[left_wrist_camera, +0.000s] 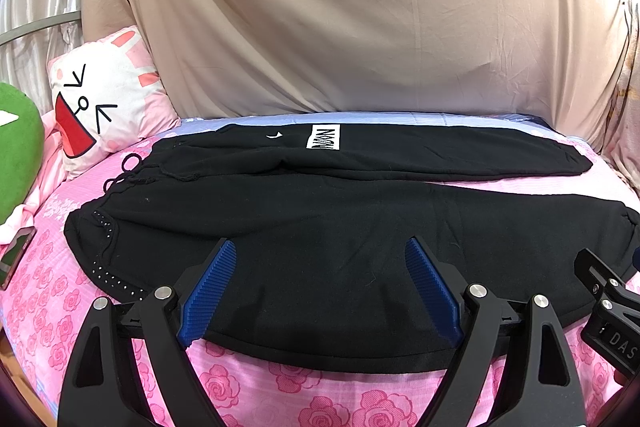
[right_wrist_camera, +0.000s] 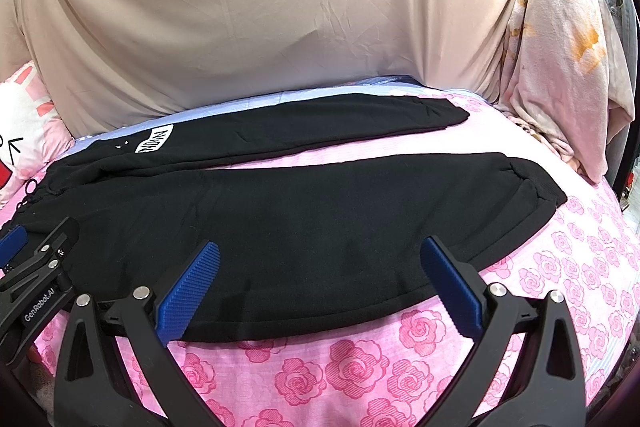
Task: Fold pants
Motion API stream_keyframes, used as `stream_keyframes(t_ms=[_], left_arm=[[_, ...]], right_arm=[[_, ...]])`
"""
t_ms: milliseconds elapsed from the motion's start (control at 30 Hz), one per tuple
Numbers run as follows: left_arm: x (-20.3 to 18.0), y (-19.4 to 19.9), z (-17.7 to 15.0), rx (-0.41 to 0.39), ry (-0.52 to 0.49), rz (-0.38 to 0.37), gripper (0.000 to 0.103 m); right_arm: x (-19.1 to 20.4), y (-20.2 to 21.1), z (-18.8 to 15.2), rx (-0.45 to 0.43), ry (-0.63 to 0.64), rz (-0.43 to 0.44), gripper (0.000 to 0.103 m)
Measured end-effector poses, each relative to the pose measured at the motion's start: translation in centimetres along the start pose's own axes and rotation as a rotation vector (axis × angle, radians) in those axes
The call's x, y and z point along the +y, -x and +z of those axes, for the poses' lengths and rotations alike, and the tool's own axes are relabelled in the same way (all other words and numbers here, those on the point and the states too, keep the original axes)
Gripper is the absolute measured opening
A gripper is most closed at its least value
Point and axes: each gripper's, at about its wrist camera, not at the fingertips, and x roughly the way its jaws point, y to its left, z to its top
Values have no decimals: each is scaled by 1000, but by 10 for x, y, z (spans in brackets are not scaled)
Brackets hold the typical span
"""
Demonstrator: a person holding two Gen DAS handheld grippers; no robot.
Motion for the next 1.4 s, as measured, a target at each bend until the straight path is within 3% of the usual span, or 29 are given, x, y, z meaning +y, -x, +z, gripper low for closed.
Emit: stream_keyframes(t_ms=[533, 567, 667, 700, 833, 967, 1133, 1267, 1400], left_arm=[[2, -7, -1, 44, 4, 7, 84], [7, -6, 0, 44, 24, -15, 84], [44, -3, 10, 97, 130, -200, 84], [59, -2, 17, 103, 153, -225, 84], [132, -7, 65, 69, 225, -156, 84], [190, -40, 116, 48, 223, 14, 84], [236, -126, 160, 170, 207, 98, 84], [255, -203, 172, 294, 221, 102, 84], [270, -264, 176, 351, 235, 186, 84]], right_arm=[[0, -8, -2, 48, -4, 21, 98], [-2, -9, -1, 62, -9, 58, 98], [-24, -11, 10, 90, -42, 182, 98], [-35, -13, 17, 90, -43, 181, 98], [-93, -35, 50, 114, -88, 101, 98], [-164, -77, 92, 118, -171, 62, 98], [-217, -151, 133, 192, -185, -23, 98], [-227, -213, 160, 242, -127, -66, 98], [-233, -261, 176, 284, -117, -58, 98]])
